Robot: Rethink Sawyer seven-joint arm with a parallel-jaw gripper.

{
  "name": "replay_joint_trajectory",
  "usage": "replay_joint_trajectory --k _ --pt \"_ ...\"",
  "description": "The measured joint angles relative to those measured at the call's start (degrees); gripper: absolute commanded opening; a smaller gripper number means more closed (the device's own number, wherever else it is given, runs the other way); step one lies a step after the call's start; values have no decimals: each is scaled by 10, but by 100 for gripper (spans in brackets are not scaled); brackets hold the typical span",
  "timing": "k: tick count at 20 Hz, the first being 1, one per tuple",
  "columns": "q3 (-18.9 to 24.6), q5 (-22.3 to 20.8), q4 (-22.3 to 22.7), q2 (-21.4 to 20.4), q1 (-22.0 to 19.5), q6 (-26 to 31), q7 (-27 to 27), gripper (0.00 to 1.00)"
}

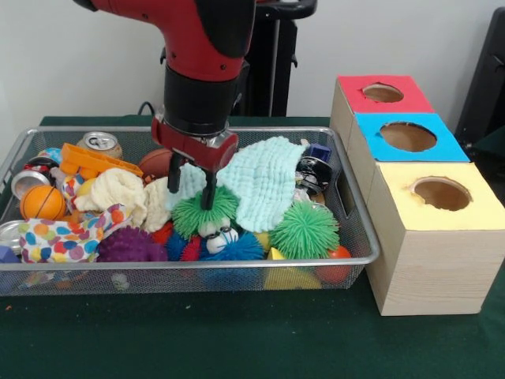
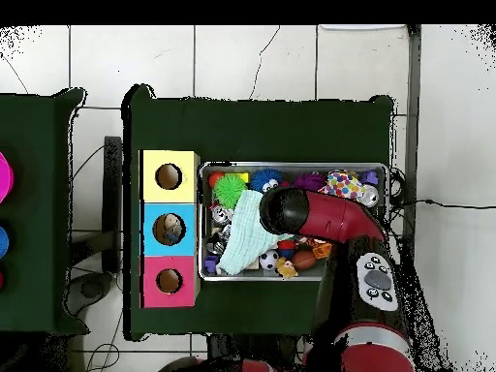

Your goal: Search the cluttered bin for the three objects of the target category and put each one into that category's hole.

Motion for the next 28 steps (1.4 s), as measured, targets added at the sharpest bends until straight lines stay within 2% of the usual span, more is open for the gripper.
replay_joint_trajectory --k 6,18,28 --pt "7 0 -1 10 -8 -18 0 100" --pt "40 0 -1 2 -69 -21 0 100" --pt "46 0 -20 4 -69 -21 0 100"
